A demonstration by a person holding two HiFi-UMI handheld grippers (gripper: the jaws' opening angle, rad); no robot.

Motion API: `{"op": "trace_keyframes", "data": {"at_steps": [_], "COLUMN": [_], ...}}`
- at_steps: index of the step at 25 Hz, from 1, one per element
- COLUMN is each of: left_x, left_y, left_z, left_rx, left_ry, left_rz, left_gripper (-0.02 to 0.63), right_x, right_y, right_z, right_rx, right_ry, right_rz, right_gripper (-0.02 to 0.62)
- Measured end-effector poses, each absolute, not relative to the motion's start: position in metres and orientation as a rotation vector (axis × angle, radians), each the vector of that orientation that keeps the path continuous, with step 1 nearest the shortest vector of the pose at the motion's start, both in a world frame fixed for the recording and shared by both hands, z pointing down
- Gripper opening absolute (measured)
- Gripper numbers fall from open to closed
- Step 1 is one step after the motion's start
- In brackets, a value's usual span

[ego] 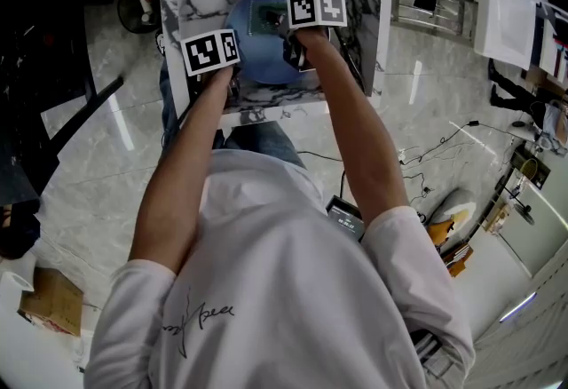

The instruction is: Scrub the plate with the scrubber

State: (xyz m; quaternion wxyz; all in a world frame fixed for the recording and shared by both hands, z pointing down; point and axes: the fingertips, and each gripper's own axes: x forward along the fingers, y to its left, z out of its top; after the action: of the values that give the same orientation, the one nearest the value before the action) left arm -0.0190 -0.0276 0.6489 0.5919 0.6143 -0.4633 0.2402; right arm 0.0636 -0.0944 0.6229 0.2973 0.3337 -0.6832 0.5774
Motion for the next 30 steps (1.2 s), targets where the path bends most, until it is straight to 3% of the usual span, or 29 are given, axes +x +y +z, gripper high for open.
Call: {"op": "trace_keyframes", "data": {"at_steps": [30], "left_x": [-0.019], "left_y": [-0.028], "left_z": [0.650], "left_rx": [1.429], "left_ry": [-1.075], "left_rz": [0.556], "left_gripper": [0.094], "right_x": [0.108], "right_y": [-0.101], "right_z": [0.622], "right_rx": [0.943], "right_ry": [-1.773], "right_rz": [1.441], "right_gripper": [0.071]}}
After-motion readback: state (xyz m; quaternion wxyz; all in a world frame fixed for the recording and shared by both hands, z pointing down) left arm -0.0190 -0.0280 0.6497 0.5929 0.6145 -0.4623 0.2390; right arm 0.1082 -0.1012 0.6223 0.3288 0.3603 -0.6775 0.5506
